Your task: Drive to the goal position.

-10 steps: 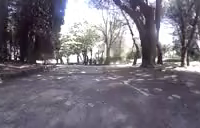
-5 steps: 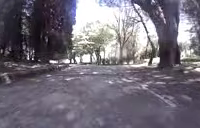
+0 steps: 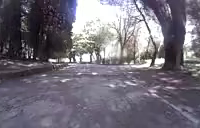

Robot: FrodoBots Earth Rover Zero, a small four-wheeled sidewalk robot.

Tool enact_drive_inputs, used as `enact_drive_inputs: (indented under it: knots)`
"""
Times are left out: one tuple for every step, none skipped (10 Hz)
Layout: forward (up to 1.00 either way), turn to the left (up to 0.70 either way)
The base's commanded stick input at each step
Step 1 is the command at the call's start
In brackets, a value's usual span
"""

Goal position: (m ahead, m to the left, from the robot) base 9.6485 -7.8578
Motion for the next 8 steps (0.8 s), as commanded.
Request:
enact_drive_inputs:
  knots:
    - [0.85,0.00]
    - [0.85,0.00]
    - [0.85,0.00]
    - [0.85,0.00]
    - [0.85,0.00]
    - [0.85,0.00]
    - [0.85,0.00]
    - [0.85,0.00]
